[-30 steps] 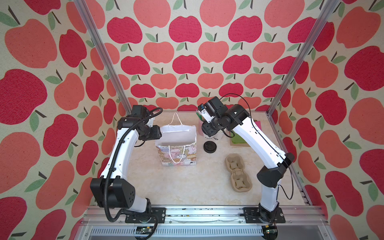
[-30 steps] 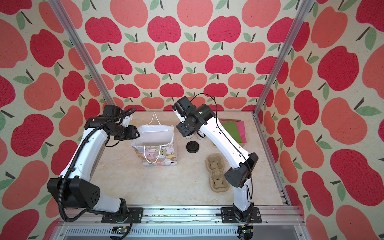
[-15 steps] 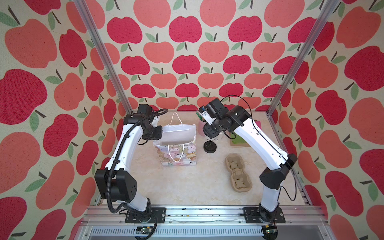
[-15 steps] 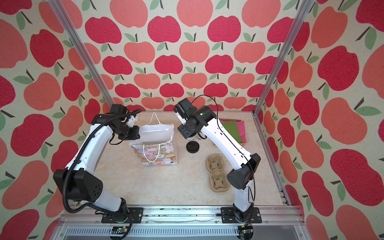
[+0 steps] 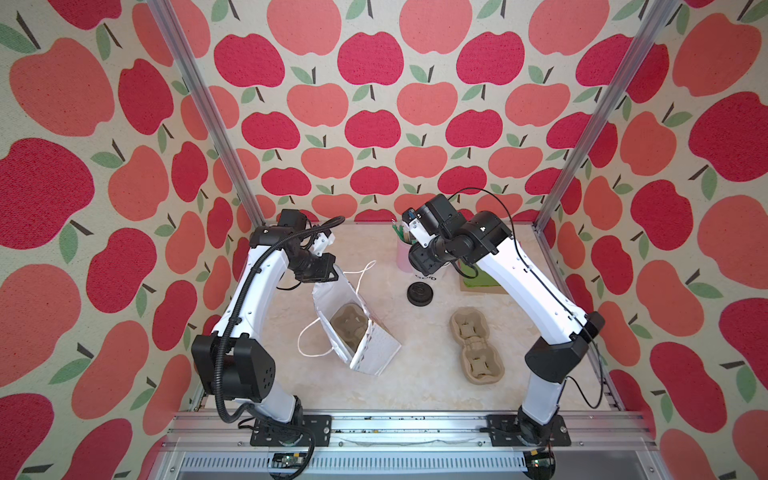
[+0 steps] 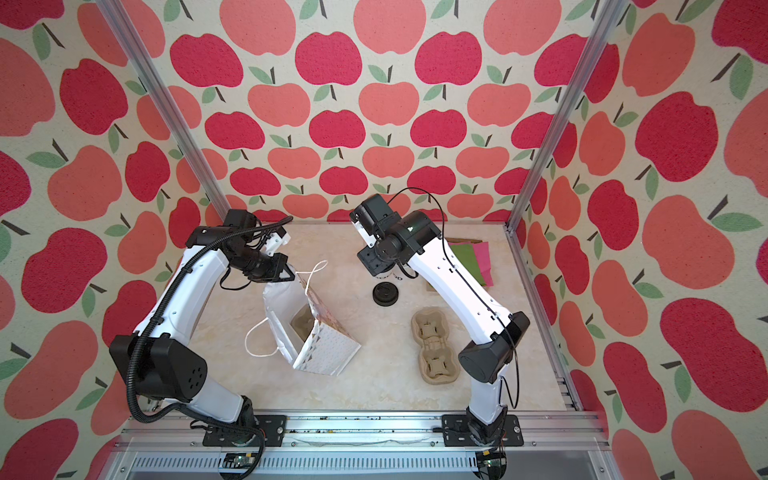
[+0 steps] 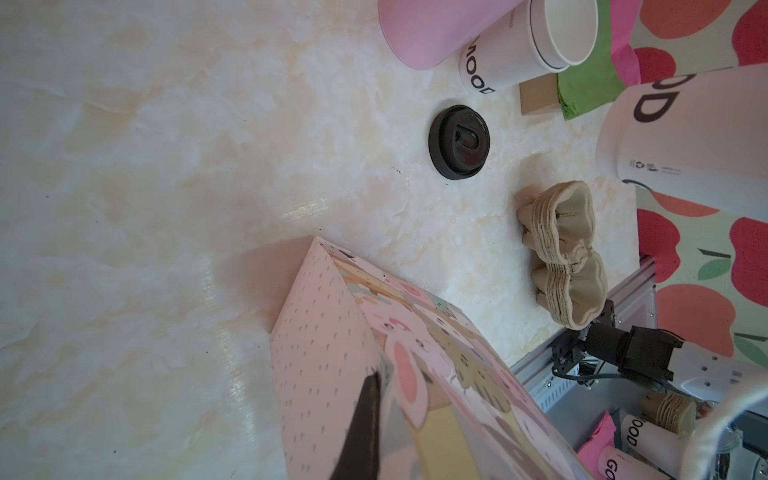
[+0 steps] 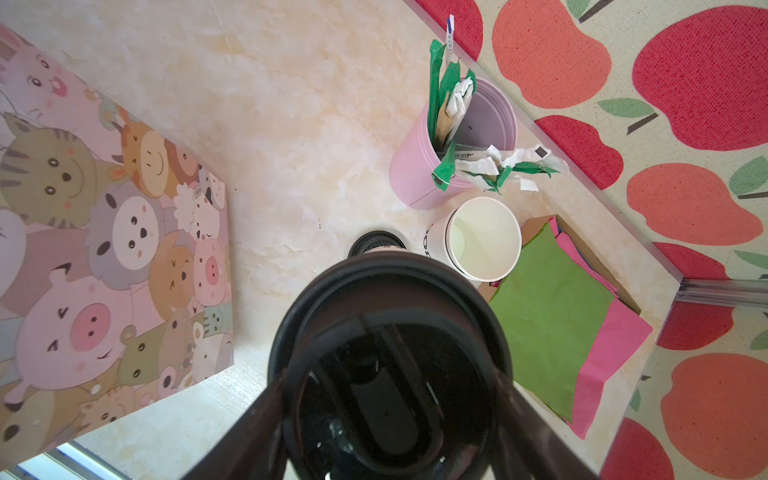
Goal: Pack the takeout coffee
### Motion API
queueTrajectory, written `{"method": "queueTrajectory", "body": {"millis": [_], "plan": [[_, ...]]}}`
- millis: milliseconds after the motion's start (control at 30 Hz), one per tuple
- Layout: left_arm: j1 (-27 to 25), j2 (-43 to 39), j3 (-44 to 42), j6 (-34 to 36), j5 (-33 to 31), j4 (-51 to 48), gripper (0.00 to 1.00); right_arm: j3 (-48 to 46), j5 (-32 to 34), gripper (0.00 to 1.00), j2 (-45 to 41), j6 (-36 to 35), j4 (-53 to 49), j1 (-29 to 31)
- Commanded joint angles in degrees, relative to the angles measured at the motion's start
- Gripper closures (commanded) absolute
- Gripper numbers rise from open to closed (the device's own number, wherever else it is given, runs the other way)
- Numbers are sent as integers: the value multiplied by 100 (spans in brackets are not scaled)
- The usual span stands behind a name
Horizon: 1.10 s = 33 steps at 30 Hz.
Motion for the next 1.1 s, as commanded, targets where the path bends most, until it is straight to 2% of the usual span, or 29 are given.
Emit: {"method": "queueTrajectory", "body": {"millis": [0, 100, 267, 333, 467, 767, 1067], "plan": [[-174, 150, 247, 216, 277, -328, 97, 10, 78, 39, -300, 45, -110, 55], [-292, 264, 355, 213, 68, -473, 94, -33, 93, 39, -358, 60, -126, 71], [-370, 294, 464, 155, -358, -543, 81, -130, 102, 39, -411, 52, -111, 81], [-400, 287, 543, 144, -543, -565, 73, -173, 92, 39, -420, 38, -102, 91], [-438, 192, 731, 121, -857, -561, 66, -150, 83, 39, -438, 3, -104, 104], [-472, -155, 809, 155, -1305, -543, 66, -1, 59, 39, -664, -51, -118, 143], [-556, -229, 668, 164, -1342, -508, 79, 651, -185, 39, -693, -28, -571, 330]]}}
